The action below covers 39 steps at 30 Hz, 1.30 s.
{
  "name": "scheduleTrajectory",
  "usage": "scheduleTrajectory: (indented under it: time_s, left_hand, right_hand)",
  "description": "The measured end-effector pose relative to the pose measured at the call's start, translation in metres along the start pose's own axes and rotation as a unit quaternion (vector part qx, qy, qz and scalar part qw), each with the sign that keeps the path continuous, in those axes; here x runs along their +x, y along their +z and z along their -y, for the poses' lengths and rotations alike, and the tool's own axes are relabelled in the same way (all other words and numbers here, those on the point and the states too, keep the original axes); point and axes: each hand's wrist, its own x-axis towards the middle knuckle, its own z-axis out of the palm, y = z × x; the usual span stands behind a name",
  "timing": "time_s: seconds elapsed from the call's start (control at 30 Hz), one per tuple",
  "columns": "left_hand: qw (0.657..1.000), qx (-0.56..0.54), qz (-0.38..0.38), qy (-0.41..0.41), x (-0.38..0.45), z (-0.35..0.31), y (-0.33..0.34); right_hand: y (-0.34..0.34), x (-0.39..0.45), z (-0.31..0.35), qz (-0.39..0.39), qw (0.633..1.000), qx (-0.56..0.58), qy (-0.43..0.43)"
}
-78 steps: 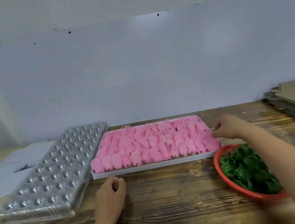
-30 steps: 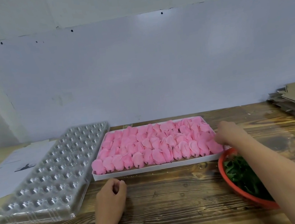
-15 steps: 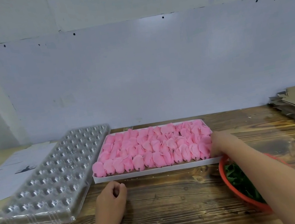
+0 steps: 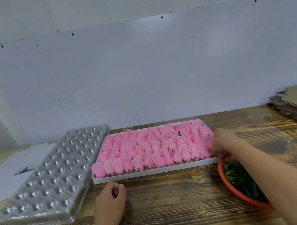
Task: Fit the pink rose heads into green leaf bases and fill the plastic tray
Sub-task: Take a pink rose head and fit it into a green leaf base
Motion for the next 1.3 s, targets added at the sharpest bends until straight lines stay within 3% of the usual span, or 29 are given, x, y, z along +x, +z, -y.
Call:
scheduleTrajectory:
  time_s: [0.23,0.43,0.67,0.77,0.83,0.9,1.03,1.1,1.3]
  left_hand:
    - [1.0,-0.005,0.002,-0.004,-0.001,0.001,-0.001]
    - [1.0,-0.009,0.006,-0.006,0.001,0.003,0.0]
    - [0.998,-0.066,0.004,-0.014,-0.001,-0.004,-0.003]
    - [0.991,-0.126,0.048,0.0,-0.008,-0.019,0.0]
    - [0.962,-0.233,0.138,-0.039,-0.017,-0.036,0.006]
    - [0.904,-0.347,0.228,-0.099,-0.024,-0.052,0.013]
    - [0.832,-0.469,0.273,-0.118,-0.034,-0.068,0.025]
    - [0.822,-0.488,0.263,-0.127,-0.037,-0.068,0.03]
    - [0.838,-0.465,0.252,-0.132,-0.034,-0.064,0.038]
  right_hand:
    - [-0.022,-0.012,-0.003,-0.027,0.99,0.135,0.0]
    - [-0.034,-0.03,-0.004,-0.056,0.968,0.24,-0.05]
    - [-0.029,-0.086,0.013,0.011,0.852,0.509,-0.121]
    - [-0.006,-0.116,0.031,0.047,0.8,0.575,-0.162]
    - [0.012,-0.13,0.046,0.069,0.786,0.586,-0.185]
    - [0.03,-0.135,0.06,0.07,0.784,0.583,-0.203]
    - [0.058,-0.137,0.075,0.061,0.776,0.59,-0.214]
    - [0.066,-0.135,0.078,0.059,0.767,0.602,-0.214]
    - [0.079,-0.128,0.078,0.073,0.739,0.634,-0.218]
